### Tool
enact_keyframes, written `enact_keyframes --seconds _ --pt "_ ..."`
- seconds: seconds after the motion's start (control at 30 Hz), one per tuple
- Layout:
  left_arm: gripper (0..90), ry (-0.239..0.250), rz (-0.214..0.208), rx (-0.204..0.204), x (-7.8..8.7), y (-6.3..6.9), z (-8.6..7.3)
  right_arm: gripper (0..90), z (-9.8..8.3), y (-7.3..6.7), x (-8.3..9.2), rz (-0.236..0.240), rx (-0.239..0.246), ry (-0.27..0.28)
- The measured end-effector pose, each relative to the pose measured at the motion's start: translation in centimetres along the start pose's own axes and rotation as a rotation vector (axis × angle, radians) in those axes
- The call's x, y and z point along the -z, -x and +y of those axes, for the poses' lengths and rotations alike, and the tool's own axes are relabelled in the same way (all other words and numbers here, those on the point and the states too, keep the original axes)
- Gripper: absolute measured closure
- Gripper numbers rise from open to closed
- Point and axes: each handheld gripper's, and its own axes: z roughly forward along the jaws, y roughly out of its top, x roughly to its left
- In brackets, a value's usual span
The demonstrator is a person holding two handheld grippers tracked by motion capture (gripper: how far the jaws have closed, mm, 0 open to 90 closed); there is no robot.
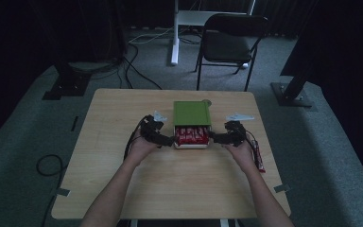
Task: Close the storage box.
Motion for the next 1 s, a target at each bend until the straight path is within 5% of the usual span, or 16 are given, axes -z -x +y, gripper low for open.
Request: enact_keyframes --seconds 0.6,1.0 --pt "1.2 -0.015 0.024 0.001 -0.3 -0.4 0.6 10.5 0.5 0.0 -0.7 -0.033 -0.012 -0.005" --pt "1.3 0.024 -0.013 -0.007 1.1 0.8 0.3 10.4 0.1 -0.6 0.0 -0.002 0.001 0.019"
